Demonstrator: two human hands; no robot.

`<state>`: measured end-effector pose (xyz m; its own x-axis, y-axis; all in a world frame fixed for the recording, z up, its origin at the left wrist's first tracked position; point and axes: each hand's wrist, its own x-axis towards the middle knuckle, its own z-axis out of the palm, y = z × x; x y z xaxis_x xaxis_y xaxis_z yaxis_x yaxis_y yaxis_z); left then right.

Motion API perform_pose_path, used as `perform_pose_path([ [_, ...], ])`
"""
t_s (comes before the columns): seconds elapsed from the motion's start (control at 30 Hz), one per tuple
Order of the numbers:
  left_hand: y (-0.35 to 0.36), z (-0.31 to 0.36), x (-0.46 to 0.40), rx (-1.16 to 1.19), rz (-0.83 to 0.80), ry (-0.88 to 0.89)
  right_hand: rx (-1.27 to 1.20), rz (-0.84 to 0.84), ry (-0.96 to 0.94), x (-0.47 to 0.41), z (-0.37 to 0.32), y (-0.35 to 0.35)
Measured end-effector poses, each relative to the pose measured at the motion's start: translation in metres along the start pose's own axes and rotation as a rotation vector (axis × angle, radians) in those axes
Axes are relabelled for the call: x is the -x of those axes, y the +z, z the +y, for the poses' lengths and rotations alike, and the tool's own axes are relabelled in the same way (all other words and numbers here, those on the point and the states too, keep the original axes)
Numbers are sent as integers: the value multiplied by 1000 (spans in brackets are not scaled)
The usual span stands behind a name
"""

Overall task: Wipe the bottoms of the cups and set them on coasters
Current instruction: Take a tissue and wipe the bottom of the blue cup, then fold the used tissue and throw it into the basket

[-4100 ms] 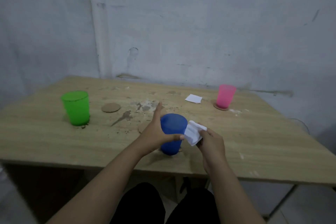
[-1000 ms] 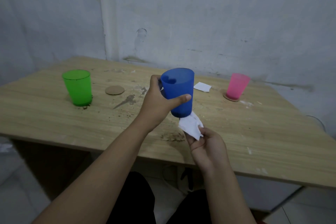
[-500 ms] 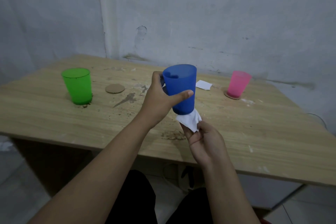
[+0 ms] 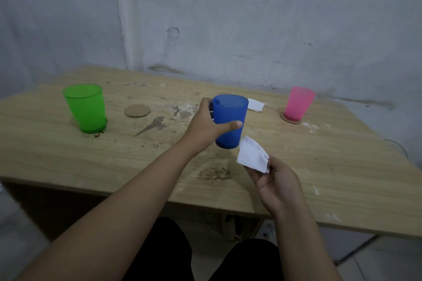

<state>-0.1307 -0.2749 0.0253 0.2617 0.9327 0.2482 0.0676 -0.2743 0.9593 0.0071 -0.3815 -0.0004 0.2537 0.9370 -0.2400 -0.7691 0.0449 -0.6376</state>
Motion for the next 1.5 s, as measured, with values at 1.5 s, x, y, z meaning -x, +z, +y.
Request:
perform_pose_path([
  [1.5, -24, 2, 81, 182, -41, -229, 403, -218, -4, 24, 25, 27],
])
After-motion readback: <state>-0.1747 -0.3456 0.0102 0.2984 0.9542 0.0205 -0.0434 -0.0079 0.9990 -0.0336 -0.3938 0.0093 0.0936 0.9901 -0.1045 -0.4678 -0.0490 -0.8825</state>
